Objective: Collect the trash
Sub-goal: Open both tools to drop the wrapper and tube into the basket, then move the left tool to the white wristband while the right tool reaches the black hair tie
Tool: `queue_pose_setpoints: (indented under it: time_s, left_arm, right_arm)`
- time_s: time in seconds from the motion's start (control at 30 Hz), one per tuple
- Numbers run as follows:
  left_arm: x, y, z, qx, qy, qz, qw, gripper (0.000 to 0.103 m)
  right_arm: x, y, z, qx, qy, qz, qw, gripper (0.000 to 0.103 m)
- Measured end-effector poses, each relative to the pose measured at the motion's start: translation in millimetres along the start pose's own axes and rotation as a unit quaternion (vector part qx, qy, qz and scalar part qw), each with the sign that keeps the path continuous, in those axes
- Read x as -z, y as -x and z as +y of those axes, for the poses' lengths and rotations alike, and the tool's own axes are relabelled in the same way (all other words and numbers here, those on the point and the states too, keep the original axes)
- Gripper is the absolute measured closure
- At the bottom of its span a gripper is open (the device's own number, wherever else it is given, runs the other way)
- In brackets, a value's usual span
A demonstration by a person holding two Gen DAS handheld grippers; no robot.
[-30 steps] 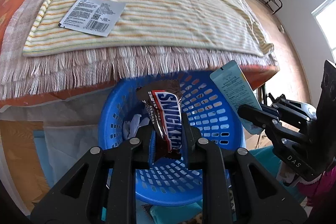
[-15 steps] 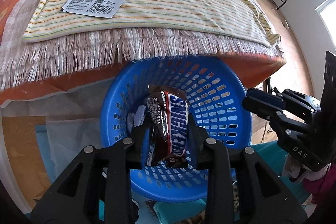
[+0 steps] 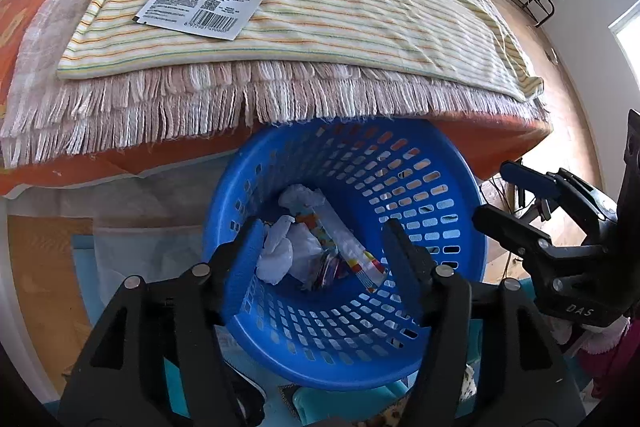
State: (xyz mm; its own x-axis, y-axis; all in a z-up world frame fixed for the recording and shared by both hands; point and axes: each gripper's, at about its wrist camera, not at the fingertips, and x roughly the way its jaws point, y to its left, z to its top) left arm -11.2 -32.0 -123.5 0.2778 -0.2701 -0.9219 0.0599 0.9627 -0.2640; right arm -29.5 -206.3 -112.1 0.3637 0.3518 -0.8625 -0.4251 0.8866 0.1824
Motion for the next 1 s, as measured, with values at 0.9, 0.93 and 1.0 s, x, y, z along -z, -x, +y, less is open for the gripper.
queue_pose_setpoints:
  time_s: [0.9,0.93,1.0]
  left_arm:
    - [-60.4,49.2,29.4,-0.013,0.031,-0.053,0.998,0.04]
    - [-65.8,51.0,31.7,-0.021,0.03,-0.056,0.9978,0.04]
    - [-81.3,55.5,39.2,-0.029,0.033,-0.062,0.9971,0.04]
  right_arm:
    - [-44.2,30.5,-14.4,0.049,-0.03,-0.06,0.997,0.001]
    - [-46.9,32.1,-15.0,0.049,-0.032,-0.064,0.996,0.001]
    - [-57.9,36.3,-18.3,0.048,-0.036,-0.076,0.995,0.001]
